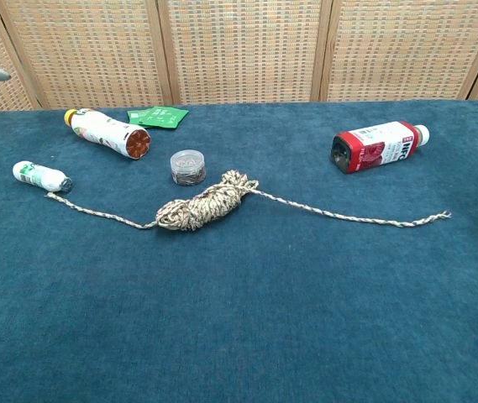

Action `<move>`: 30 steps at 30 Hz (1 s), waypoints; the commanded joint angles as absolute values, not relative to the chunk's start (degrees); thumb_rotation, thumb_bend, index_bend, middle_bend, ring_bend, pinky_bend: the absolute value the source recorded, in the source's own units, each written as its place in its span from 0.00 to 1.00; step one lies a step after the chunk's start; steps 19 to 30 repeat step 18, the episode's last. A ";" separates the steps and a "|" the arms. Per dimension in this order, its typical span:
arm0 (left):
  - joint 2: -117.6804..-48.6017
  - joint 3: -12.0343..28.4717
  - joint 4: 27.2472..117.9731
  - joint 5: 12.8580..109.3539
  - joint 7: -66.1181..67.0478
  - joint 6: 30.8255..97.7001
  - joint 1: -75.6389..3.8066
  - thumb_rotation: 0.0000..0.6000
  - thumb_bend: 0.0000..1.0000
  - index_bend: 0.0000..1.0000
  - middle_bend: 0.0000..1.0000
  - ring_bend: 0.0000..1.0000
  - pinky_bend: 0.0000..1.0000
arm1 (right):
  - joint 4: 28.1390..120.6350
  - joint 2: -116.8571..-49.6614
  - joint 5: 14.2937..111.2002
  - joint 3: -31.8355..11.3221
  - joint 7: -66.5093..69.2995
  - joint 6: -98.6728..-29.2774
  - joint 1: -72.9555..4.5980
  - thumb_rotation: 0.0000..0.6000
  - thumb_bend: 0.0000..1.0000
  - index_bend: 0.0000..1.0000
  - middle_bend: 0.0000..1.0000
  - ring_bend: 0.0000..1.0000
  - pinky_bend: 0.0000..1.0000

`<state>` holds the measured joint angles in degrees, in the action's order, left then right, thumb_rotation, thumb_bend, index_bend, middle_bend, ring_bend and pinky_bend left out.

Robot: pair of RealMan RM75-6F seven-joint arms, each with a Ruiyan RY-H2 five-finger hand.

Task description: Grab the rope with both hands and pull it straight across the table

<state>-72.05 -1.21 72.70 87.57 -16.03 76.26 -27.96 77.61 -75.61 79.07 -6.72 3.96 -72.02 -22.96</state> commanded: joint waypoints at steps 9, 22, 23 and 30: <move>-61.16 -1.23 96.96 78.92 -0.88 85.13 -14.88 1.00 0.00 0.00 0.00 0.00 0.00 | 90.32 -68.79 86.06 -2.49 -5.02 -83.04 -14.98 1.00 0.00 0.00 0.00 0.00 0.00; -61.43 -1.07 99.89 79.76 -1.98 85.70 -12.19 1.00 0.00 0.00 0.00 0.00 0.00 | 88.59 -70.63 89.74 -2.35 -7.83 -87.27 -13.09 1.00 0.00 0.00 0.00 0.00 0.00; -61.43 -1.07 99.89 79.76 -1.98 85.70 -12.19 1.00 0.00 0.00 0.00 0.00 0.00 | 88.59 -70.63 89.74 -2.35 -7.83 -87.27 -13.09 1.00 0.00 0.00 0.00 0.00 0.00; -61.43 -1.07 99.89 79.76 -1.98 85.70 -12.19 1.00 0.00 0.00 0.00 0.00 0.00 | 88.59 -70.63 89.74 -2.35 -7.83 -87.27 -13.09 1.00 0.00 0.00 0.00 0.00 0.00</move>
